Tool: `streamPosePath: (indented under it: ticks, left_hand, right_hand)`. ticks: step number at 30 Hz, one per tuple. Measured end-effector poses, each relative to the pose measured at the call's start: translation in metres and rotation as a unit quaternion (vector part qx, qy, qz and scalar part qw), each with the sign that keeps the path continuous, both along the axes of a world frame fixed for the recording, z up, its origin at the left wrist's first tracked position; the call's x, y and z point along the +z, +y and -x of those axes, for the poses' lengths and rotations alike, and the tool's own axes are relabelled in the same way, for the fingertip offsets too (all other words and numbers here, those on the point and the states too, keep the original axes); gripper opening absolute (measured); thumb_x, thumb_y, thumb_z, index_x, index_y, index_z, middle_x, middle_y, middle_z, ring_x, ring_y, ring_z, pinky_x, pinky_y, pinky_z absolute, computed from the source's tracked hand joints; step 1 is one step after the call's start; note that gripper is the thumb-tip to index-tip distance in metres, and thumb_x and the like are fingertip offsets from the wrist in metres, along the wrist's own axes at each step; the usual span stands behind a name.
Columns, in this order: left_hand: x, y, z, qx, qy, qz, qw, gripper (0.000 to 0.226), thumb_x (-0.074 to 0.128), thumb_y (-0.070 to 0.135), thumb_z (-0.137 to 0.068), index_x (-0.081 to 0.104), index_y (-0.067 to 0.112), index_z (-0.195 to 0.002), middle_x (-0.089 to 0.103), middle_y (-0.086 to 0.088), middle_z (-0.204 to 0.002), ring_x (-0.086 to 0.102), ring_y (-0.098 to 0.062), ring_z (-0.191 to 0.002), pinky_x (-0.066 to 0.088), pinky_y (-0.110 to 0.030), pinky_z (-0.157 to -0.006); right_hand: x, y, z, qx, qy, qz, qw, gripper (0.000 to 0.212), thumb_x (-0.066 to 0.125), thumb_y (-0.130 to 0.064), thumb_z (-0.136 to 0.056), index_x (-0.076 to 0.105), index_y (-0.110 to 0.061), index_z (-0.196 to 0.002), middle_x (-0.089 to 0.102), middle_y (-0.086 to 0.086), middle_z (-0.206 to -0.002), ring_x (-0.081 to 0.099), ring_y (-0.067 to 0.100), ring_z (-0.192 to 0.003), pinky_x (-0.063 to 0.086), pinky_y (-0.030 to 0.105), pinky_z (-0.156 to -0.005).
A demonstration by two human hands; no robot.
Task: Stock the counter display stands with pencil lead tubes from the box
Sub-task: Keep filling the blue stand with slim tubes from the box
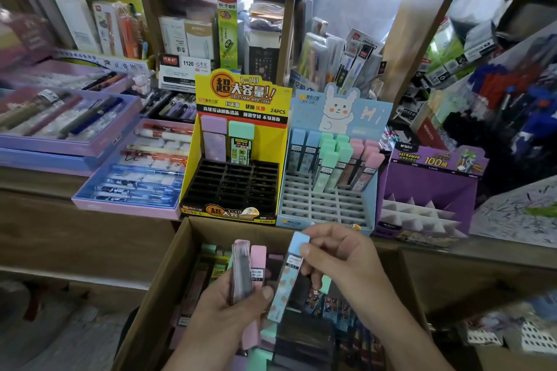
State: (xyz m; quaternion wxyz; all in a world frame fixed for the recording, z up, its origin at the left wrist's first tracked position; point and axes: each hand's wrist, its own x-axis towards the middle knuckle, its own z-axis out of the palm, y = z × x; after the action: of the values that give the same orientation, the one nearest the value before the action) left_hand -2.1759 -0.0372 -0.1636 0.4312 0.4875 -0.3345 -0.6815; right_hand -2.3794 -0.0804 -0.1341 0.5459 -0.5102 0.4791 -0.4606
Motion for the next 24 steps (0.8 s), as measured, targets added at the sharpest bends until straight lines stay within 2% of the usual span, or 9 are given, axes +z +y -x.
streamPosePath:
  ticks: [2, 5, 8, 12, 14, 18, 21, 22, 24]
  left_hand:
    - [-0.003, 0.000, 0.000, 0.028, 0.039, -0.029, 0.998, 0.035, 0.073, -0.001, -0.080, 0.069, 0.010, -0.113, 0.077, -0.018, -0.100, 0.076, -0.031, -0.093, 0.062, -0.031, -0.067]
    - [-0.006, 0.001, 0.000, 0.057, 0.062, -0.049, 0.995, 0.027, 0.069, -0.008, -0.085, 0.070, 0.004, -0.109, 0.076, -0.024, -0.097, 0.076, -0.033, -0.090, 0.062, -0.035, -0.063]
    - [-0.007, 0.000, 0.000, 0.070, 0.072, -0.053, 0.994, 0.021, 0.068, -0.010, -0.085, 0.076, 0.005, -0.097, 0.075, -0.026, -0.092, 0.076, -0.033, -0.083, 0.062, -0.035, -0.064]
    - [-0.005, 0.000, 0.000, 0.077, 0.080, -0.055, 0.992, 0.021, 0.068, -0.010, -0.086, 0.073, 0.003, -0.101, 0.073, -0.028, -0.090, 0.075, -0.035, -0.080, 0.061, -0.036, -0.066]
    - [-0.004, 0.000, 0.000, 0.081, 0.080, -0.057, 0.992, 0.022, 0.069, -0.009, -0.085, 0.073, 0.003, -0.103, 0.074, -0.028, -0.090, 0.075, -0.035, -0.081, 0.061, -0.036, -0.066]
    - [-0.001, -0.001, -0.001, 0.078, 0.073, -0.064, 0.992, 0.023, 0.072, -0.007, -0.084, 0.074, 0.006, -0.103, 0.074, -0.027, -0.093, 0.076, -0.035, -0.085, 0.062, -0.037, -0.069]
    - [0.003, 0.000, -0.001, 0.074, 0.072, -0.066, 0.992, 0.022, 0.071, -0.007, -0.085, 0.073, 0.005, -0.103, 0.075, -0.027, -0.092, 0.076, -0.034, -0.083, 0.062, -0.036, -0.067]
    - [0.004, 0.000, -0.001, 0.074, 0.072, -0.066, 0.993, 0.022, 0.072, -0.007, -0.084, 0.073, 0.004, -0.103, 0.074, -0.027, -0.092, 0.076, -0.034, -0.082, 0.062, -0.036, -0.067]
    - [0.007, 0.001, -0.002, 0.073, 0.069, -0.064, 0.993, 0.023, 0.073, -0.007, -0.083, 0.074, 0.004, -0.103, 0.073, -0.029, -0.094, 0.076, -0.034, -0.083, 0.062, -0.037, -0.069]
  right_hand:
    - [0.008, -0.004, 0.004, -0.018, -0.016, 0.028, 0.999, 0.011, 0.074, -0.001, -0.089, 0.074, -0.011, -0.095, 0.072, 0.025, -0.081, 0.069, 0.029, -0.066, 0.057, 0.032, -0.054]
    - [0.028, -0.014, 0.009, -0.042, -0.022, 0.082, 0.995, 0.013, 0.075, -0.014, -0.085, 0.072, -0.007, -0.095, 0.073, 0.022, -0.082, 0.071, 0.030, -0.067, 0.061, 0.032, -0.059]
    - [0.051, -0.031, 0.013, -0.073, 0.037, 0.156, 0.984, 0.005, 0.072, -0.010, -0.092, 0.071, -0.008, -0.095, 0.075, 0.016, -0.078, 0.074, 0.029, -0.066, 0.062, 0.031, -0.062]
    - [0.080, -0.060, 0.017, -0.094, 0.143, 0.236, 0.957, 0.021, 0.071, -0.003, -0.094, 0.070, -0.011, -0.114, 0.076, 0.009, -0.078, 0.076, 0.023, -0.069, 0.064, 0.029, -0.065]
    - [0.093, -0.073, 0.016, -0.084, 0.194, 0.258, 0.943, 0.017, 0.072, -0.004, -0.094, 0.071, -0.015, -0.107, 0.075, 0.008, -0.080, 0.076, 0.019, -0.071, 0.063, 0.026, -0.064]
    - [0.109, -0.103, 0.013, -0.074, 0.292, 0.263, 0.917, 0.018, 0.075, -0.011, -0.092, 0.070, -0.028, -0.090, 0.075, 0.006, -0.080, 0.074, 0.022, -0.074, 0.063, 0.031, -0.075]
    - [0.112, -0.122, 0.010, -0.062, 0.347, 0.259, 0.899, 0.014, 0.078, -0.014, -0.089, 0.074, -0.028, -0.087, 0.073, 0.006, -0.076, 0.064, 0.009, -0.064, 0.055, 0.018, -0.068]
    - [0.113, -0.127, 0.009, -0.054, 0.371, 0.263, 0.889, 0.012, 0.079, -0.014, -0.088, 0.076, -0.026, -0.087, 0.072, 0.001, -0.075, 0.059, 0.001, -0.062, 0.049, 0.010, -0.065]
    - [0.113, -0.133, 0.007, -0.040, 0.417, 0.262, 0.870, 0.011, 0.080, -0.015, -0.087, 0.077, -0.025, -0.086, 0.068, -0.013, -0.073, 0.056, -0.006, -0.061, 0.042, 0.004, -0.061]
